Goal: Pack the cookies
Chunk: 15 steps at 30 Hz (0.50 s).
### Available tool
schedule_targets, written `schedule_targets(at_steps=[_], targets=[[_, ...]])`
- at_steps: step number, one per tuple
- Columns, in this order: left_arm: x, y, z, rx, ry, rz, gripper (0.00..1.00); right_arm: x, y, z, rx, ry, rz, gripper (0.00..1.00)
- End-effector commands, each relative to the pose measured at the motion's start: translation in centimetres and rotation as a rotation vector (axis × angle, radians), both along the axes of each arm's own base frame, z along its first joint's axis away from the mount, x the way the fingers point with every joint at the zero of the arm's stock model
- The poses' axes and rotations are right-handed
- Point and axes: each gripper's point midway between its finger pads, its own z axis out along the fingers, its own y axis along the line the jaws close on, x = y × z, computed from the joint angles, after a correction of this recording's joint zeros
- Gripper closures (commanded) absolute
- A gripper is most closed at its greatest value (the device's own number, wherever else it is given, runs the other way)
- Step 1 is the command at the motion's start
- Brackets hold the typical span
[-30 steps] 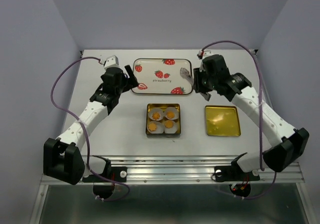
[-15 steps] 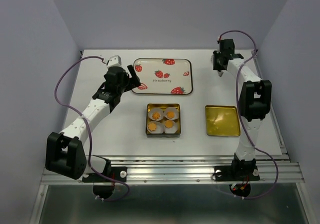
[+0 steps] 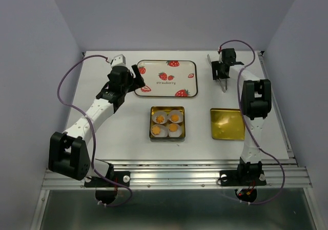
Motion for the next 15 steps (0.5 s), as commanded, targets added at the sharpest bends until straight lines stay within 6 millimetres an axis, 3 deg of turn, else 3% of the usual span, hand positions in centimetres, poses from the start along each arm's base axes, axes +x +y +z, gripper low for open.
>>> schedule_targets(at_steps=[1,2,3,4,5,6,7,8,9,11,12,15], targets=[[0.5,-0.2,3.0,-0.008,-0.071,-0.006,0.01,1.1,-1.4,5.1,-0.018,-0.136,-0.068,0.12],[0.4,-0.1,3.0,-0.008,-0.071,-0.006,0.01,0.9,-1.4,6.9,-0.017,-0.167,-0.07,0.02],[0.4,-0.1,3.0,-0.009,-0.07,-0.003,0.01,0.7,-1.4,8.0,-0.015,-0.182,-0.068,0.0],[0.3,0.0,3.1,-0.013,-0.074,0.003,0.01,0.2,-1.4,8.4,-0.012,-0.184,-0.071,0.0],[0.1,0.1,3.1,-0.016,-0.074,0.004,0.01,-0.2,-1.4,10.7,-0.005,-0.222,-0.07,0.0],[0.1,0.1,3.3,-0.02,-0.078,0.005,0.01,-0.6,-1.4,10.1,-0.001,-0.204,-0.075,0.0],[-0.2,0.2,3.4,-0.03,-0.08,0.013,0.01,-1.4,-1.4,12.5,0.01,-0.236,-0.087,0.0],[-0.3,0.2,3.4,-0.031,-0.08,0.017,0.01,-2.4,-1.4,12.5,0.028,-0.226,-0.109,0.0],[-0.4,0.3,3.1,-0.031,-0.076,0.021,0.01,-3.5,-1.4,14.7,0.046,-0.256,-0.125,0.0],[-0.6,0.5,3.3,-0.041,-0.082,0.034,0.01,-6.3,-1.6,14.4,0.112,-0.218,-0.247,0.0],[-0.8,0.6,3.1,-0.042,-0.078,0.034,0.01,-8.1,-1.6,13.1,0.13,-0.167,-0.281,0.0],[-1.3,0.7,3.0,-0.047,-0.081,0.035,0.01,-13.3,0.4,12.0,0.18,-0.066,-0.32,0.0]])
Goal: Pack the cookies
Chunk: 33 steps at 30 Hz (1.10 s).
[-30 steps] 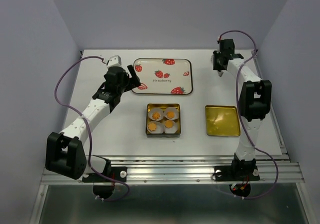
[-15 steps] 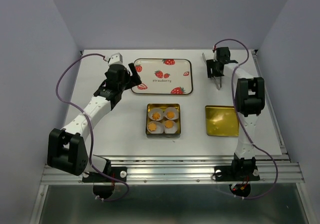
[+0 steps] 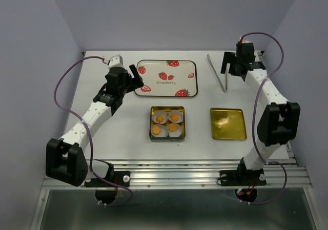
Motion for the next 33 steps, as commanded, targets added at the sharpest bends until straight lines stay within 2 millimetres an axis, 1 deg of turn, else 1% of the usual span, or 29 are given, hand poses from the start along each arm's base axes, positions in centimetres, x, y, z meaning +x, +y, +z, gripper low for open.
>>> schedule_targets(at_steps=[1,2,3,4,5,6,7,8,9,10,11,13,15,17,20,25,27,30,31,33], targets=[[-0.8,0.5,1.8,-0.021,-0.061,0.022,0.01,-8.8,1.5,-2.5,0.087,0.15,-0.125,0.0],[-0.9,0.6,1.8,-0.022,-0.061,0.024,0.01,-10.0,2.1,-4.0,0.055,0.196,-0.116,0.0],[-1.0,0.6,1.8,-0.022,-0.061,0.023,0.01,-11.4,3.8,-3.3,0.034,0.18,-0.099,0.0],[-1.3,0.6,1.8,-0.023,-0.054,0.019,0.01,-13.6,4.4,-4.7,0.035,0.24,-0.103,0.0],[-1.5,0.6,1.8,-0.024,-0.05,0.015,0.01,-14.8,4.8,-5.1,0.03,0.267,-0.086,0.0],[-1.7,0.6,1.9,-0.03,-0.054,0.012,0.01,-16.0,6.3,-5.0,0.074,0.269,-0.071,0.0],[-1.9,0.6,1.7,-0.029,-0.052,0.01,0.01,-17.1,7.0,-5.4,0.086,0.288,-0.047,0.0],[-2.0,0.7,1.9,-0.029,-0.058,0.011,0.01,-19.1,7.8,-7.2,0.097,0.343,-0.017,0.0],[-2.1,0.7,1.8,-0.028,-0.056,0.011,0.01,-20.1,8.7,-7.4,0.108,0.35,0.015,0.0],[-2.1,0.7,1.6,-0.027,-0.051,0.009,0.01,-21.2,10.2,-8.0,0.106,0.373,0.072,0.0],[-2.2,0.7,1.5,-0.028,-0.049,0.007,0.01,-22.2,10.8,-8.8,0.11,0.399,0.088,0.0],[-2.2,0.3,1.3,-0.033,-0.041,-0.01,0.01,-23.4,11.8,-9.7,0.078,0.435,0.12,0.0],[-2.4,0.2,1.1,-0.04,-0.034,-0.016,0.01,-23.8,11.1,-10.2,0.044,0.439,0.083,0.0],[-2.5,0.1,1.3,-0.045,-0.041,-0.022,0.01,-23.7,10.8,-10.2,0.036,0.428,0.055,0.0],[-2.8,0.3,1.4,-0.043,-0.047,-0.018,0.01,-23.5,11.6,-10.2,0.068,0.424,0.093,0.0],[-3.1,0.5,1.6,-0.044,-0.054,-0.014,0.01,-22.9,11.2,-10.1,0.029,0.418,0.095,0.0],[-3.2,0.5,1.6,-0.044,-0.055,-0.014,0.01,-22.2,10.3,-9.8,-0.016,0.387,0.055,0.0],[-3.3,0.7,1.5,-0.042,-0.056,-0.01,0.01,-21.3,7.9,-9.5,-0.031,0.362,-0.043,0.0],[-3.4,0.6,1.4,-0.043,-0.053,-0.011,0.01,-20.9,5.9,-9.4,-0.011,0.362,-0.111,0.0],[-3.4,0.6,1.4,-0.045,-0.052,-0.013,0.01,-20.8,3.5,-9.5,-0.011,0.364,-0.171,0.0]])
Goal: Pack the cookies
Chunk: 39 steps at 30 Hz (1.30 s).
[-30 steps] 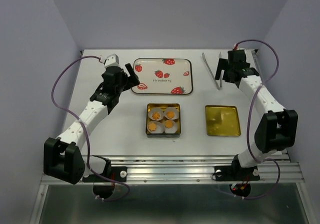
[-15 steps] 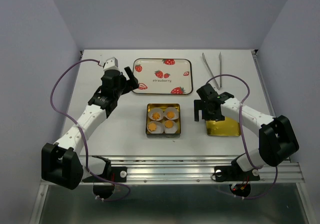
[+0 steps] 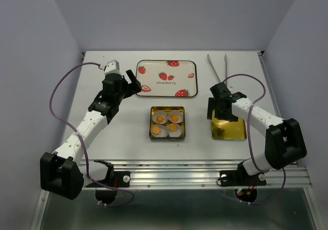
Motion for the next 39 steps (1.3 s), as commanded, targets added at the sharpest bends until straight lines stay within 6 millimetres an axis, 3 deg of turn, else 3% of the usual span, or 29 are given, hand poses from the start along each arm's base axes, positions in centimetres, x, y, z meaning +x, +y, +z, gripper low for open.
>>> schedule_targets(at_steps=[1,4,10,14,21,31,39], targets=[[-0.3,-0.1,0.6,-0.016,-0.029,-0.006,0.01,2.1,-7.4,1.3,-0.064,-0.077,-0.227,0.0],[-0.2,-0.3,0.6,-0.018,-0.029,-0.012,0.01,2.0,-11.5,1.2,-0.073,-0.091,-0.371,0.0],[0.4,-0.6,-0.4,0.007,-0.01,-0.028,0.01,1.5,-13.4,-1.6,-0.025,0.002,-0.426,0.0],[1.3,-1.5,0.3,-0.003,-0.057,-0.07,0.01,1.4,-15.3,-2.1,-0.005,0.01,-0.5,0.0],[2.4,-1.8,0.6,0.025,-0.082,-0.094,0.01,1.0,-13.5,-4.4,0.157,0.062,-0.452,0.07],[3.2,-2.5,0.0,0.03,-0.068,-0.116,0.01,0.6,-12.3,-5.9,0.212,0.119,-0.434,0.67],[2.8,-2.4,0.3,0.031,-0.081,-0.121,0.01,0.5,-11.2,-5.6,0.268,0.113,-0.372,0.89]])
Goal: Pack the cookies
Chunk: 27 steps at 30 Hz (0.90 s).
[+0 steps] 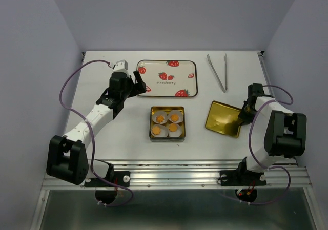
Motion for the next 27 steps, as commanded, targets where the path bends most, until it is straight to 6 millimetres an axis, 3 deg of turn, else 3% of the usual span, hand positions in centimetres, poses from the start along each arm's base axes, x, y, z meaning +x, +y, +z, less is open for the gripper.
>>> schedule_targets(at_steps=[1,2,8,12,16,18,20,27], targets=[[0.6,-0.3,4.0,-0.014,-0.111,-0.02,0.01,0.1,1.3,-0.5,0.066,-0.02,0.038,0.94],[0.6,0.0,3.8,-0.002,-0.105,-0.004,0.01,0.1,1.3,-0.4,0.065,-0.025,0.038,0.99],[0.2,0.0,4.7,-0.007,-0.111,-0.014,0.01,1.3,3.1,1.5,0.147,-0.127,0.125,0.99],[-0.2,-0.9,5.4,-0.041,-0.119,-0.053,0.01,2.3,3.7,4.4,0.13,-0.227,0.189,0.99],[-0.9,-3.5,6.4,-0.101,-0.13,-0.183,0.01,3.2,4.7,7.4,0.119,-0.318,0.26,0.99],[-1.6,-5.8,7.3,-0.138,-0.148,-0.293,0.01,4.0,4.9,9.1,0.118,-0.374,0.286,0.99],[-2.9,-8.9,8.2,-0.179,-0.174,-0.451,0.01,4.6,6.5,10.9,0.141,-0.44,0.343,0.99],[-6.2,-15.5,9.5,-0.282,-0.194,-0.737,0.01,6.5,12.9,15.7,0.248,-0.598,0.561,0.99]])
